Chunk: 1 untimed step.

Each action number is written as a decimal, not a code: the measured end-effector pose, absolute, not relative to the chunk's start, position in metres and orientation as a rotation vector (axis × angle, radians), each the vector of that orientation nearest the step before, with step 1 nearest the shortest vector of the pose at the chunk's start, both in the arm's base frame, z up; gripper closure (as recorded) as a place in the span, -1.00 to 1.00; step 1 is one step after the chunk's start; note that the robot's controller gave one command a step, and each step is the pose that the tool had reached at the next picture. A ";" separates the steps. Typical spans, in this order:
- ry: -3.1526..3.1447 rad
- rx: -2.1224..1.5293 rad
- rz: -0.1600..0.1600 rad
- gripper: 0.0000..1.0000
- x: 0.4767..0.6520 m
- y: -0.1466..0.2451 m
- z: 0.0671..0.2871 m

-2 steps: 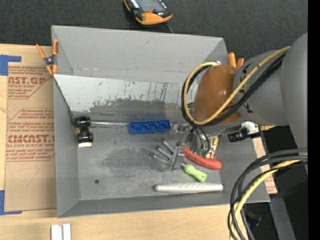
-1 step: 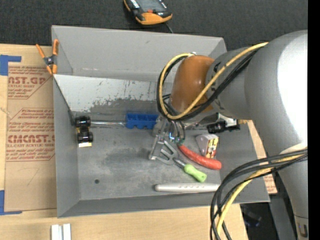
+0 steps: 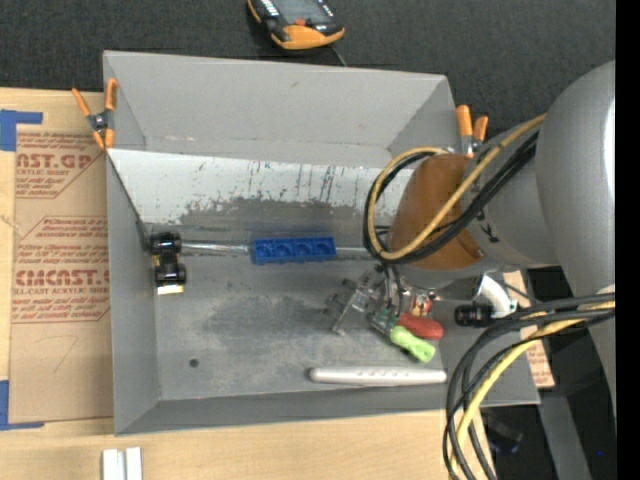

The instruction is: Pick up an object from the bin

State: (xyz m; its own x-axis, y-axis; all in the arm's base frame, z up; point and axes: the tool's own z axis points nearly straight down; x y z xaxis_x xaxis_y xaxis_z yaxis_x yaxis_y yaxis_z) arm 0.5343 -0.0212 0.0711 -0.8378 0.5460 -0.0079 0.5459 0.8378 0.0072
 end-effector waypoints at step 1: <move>3.002 0.892 0.007 1.00 0.534 -0.021 0.071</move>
Offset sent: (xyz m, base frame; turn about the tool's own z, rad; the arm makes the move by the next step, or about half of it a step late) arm 0.0000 0.0002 0.0095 0.0003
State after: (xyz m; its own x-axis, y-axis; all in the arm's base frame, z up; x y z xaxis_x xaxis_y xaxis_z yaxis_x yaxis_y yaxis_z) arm 0.5343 -0.0211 0.0711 -0.8376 0.5462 -0.0079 0.5462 0.8376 0.0073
